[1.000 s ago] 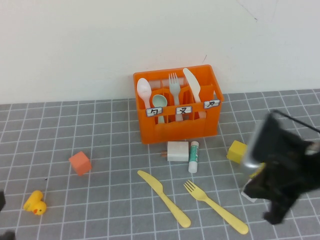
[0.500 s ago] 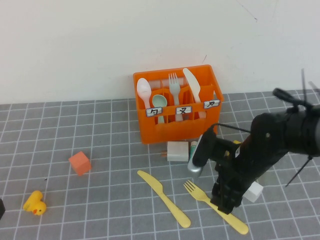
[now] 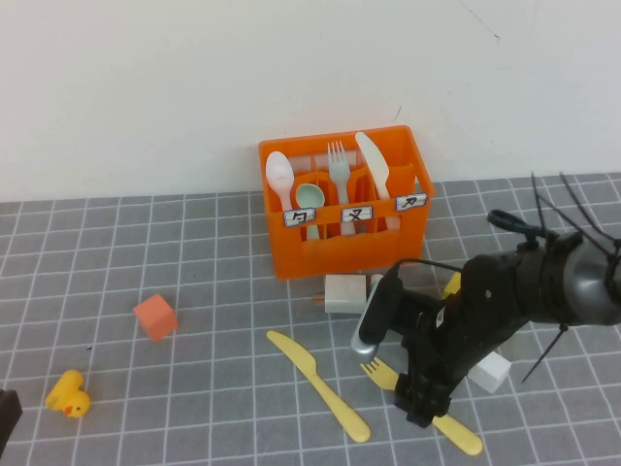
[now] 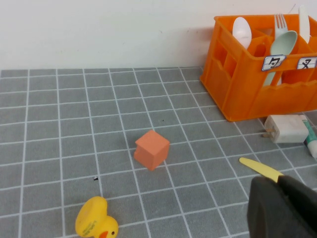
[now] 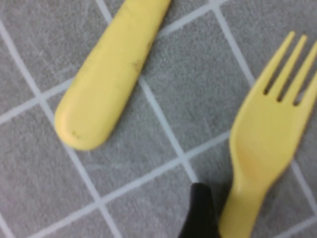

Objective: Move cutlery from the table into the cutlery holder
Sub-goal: Pick up the fork

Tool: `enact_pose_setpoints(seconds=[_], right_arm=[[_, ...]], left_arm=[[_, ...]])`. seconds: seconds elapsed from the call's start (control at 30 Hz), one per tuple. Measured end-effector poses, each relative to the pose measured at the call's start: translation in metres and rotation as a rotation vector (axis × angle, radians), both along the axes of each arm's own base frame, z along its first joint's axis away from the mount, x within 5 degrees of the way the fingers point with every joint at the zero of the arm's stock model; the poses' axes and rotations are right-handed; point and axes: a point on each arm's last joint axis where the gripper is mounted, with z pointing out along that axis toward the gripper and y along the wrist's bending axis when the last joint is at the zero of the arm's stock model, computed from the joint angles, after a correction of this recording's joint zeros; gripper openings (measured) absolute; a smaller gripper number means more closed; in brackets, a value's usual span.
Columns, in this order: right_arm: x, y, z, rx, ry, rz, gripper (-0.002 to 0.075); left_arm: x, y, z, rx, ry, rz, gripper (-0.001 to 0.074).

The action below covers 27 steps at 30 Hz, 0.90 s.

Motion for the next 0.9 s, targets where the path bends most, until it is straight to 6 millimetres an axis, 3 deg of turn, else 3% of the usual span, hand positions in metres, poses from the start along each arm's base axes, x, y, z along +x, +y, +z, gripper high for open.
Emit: enact_pose_setpoints(seconds=[0.23,0.5,0.8,0.9], right_arm=[[0.001,0.001,-0.006,-0.007,0.012,0.001,0.0467],[0.002,0.003,-0.006,0.0,0.019,-0.023,0.0125],[0.002,0.003,-0.001,0.009,0.012,-0.046,0.0118],[-0.001,0.002,0.014,0.022,-0.002,-0.041,0.0118]], left_arm=[[0.0,0.0,0.0,0.001,-0.002,-0.001,0.0],[0.0,0.0,0.0,0.001,-0.002,-0.001,0.0],[0.001,-0.001,0.003,-0.006,-0.045,-0.014,0.0],[0.001,-0.001,0.003,-0.005,-0.045,-0.014,0.0]])
